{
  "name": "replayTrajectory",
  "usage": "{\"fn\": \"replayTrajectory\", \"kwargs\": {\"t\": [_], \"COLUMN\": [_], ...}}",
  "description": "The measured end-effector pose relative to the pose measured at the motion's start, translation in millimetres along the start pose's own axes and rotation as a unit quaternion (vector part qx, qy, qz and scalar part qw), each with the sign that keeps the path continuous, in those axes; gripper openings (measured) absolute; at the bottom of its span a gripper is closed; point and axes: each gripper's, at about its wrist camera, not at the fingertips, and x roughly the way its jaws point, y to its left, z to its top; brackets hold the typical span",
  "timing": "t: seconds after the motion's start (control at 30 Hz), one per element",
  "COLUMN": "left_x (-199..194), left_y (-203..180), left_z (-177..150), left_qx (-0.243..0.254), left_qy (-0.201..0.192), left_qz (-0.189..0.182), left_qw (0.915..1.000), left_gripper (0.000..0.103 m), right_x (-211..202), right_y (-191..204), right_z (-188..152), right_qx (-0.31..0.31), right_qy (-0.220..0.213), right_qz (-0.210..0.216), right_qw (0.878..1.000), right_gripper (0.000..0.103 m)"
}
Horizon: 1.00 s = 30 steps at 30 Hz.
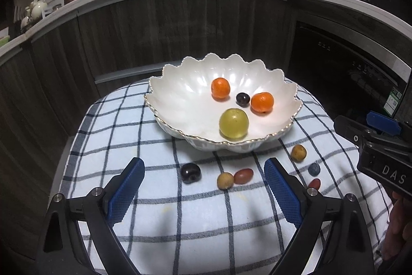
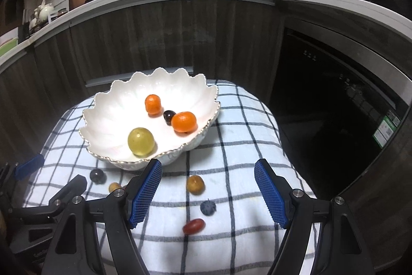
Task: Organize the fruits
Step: 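Withdraw both open tools from the bowl toward the loose fruits on the cloth, then grasp the tan round fruit with the left tool while the right tool grasps a red oval fruit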
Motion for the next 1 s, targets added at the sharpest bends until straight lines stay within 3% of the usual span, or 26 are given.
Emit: {"fn": "replayTrajectory", "kwargs": {"t": [0.17, 0.33, 0.7, 1.0], "left_x": [3, 12, 34, 51], "left_y": [-3, -3, -12, -28], "left_z": [-7, -15, -25, -23], "left_qx": [0.014, 0.024, 0.067, 0.094], "left_qy": [-0.003, 0.005, 0.021, 0.032], "left_qz": [-0.004, -0.011, -0.028, -0.053], "left_qw": [0.9999, 0.9996, 0.9972, 0.9936], "left_gripper": [0.095, 0.086, 0.083, 0.070], "right_x": [2, 5, 16, 28], "right_y": [2, 8, 15, 3], "right_z": [-12, -25, -44, -45], "right_qx": [-0.005, -0.015, -0.018, -0.005], "right_qy": [0.004, 0.012, 0.031, 0.046], "right_qz": [-0.007, -0.007, -0.005, 0.001], "right_qw": [1.000, 1.000, 0.999, 0.999], "right_gripper": [0.075, 0.075, 0.075, 0.075]}}
